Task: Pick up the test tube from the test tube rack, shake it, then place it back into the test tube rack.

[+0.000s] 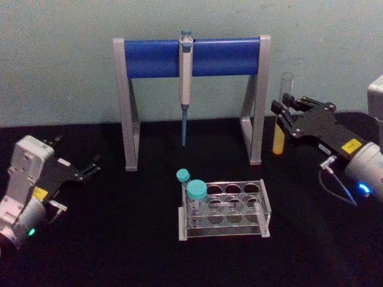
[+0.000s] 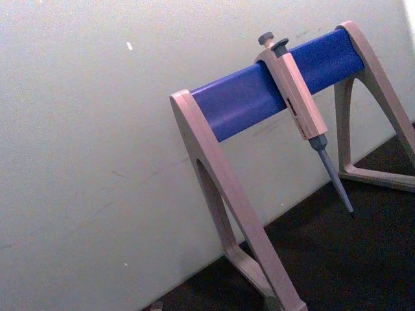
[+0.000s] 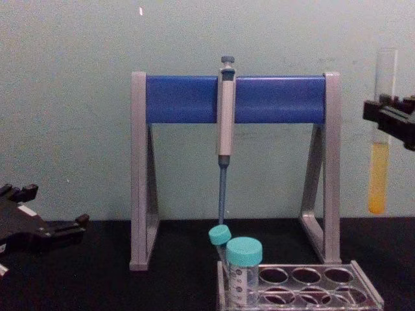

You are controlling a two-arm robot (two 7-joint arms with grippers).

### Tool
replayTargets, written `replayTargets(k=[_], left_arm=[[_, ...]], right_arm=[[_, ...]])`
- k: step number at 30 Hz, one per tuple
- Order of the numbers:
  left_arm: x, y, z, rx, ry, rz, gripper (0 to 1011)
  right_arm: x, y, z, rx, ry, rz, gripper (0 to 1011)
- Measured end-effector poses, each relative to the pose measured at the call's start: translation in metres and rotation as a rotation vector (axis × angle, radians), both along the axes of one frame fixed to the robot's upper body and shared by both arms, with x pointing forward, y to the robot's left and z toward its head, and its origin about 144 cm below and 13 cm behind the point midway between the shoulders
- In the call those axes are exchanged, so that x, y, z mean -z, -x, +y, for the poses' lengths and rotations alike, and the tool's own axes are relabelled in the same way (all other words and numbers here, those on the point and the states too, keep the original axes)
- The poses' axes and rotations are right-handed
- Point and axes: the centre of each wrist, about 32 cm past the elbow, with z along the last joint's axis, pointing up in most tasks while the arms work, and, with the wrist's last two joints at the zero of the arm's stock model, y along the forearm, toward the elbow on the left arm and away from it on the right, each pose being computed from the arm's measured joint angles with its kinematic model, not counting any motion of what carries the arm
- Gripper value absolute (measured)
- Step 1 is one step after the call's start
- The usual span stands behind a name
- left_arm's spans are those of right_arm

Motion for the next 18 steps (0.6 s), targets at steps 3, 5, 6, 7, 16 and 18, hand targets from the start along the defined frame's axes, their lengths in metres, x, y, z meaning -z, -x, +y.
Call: replayTargets(k=[3,5,6,7,16,18], left_arm=[[0.0,0.0,0.0,0.0,0.0,0.0,1001],[0.0,0.0,0.0,0.0,0.0,0.0,1001],[0.0,0.0,0.0,0.0,0.0,0.0,1001],[0.0,0.0,0.0,0.0,0.0,0.0,1001],[0.0,0.0,0.0,0.0,0.0,0.0,1001],[0.0,0.0,0.0,0.0,0.0,0.0,1001]], right_arm=[[0.003,-0.008,0.007,-0.012,-0.034,0.006,233],[0.004,-0.011,0.009,-0.024,-0.05,0.014,233],[0.005,-0.013,0.01,-0.032,-0.058,0.018,233],[0.006,-0.014,0.011,-0.041,-0.066,0.022,233],[0.005,-0.019,0.014,-0.186,-0.135,0.097,233],[0.003,-0.017,0.011,-0.22,-0.139,0.116,233]])
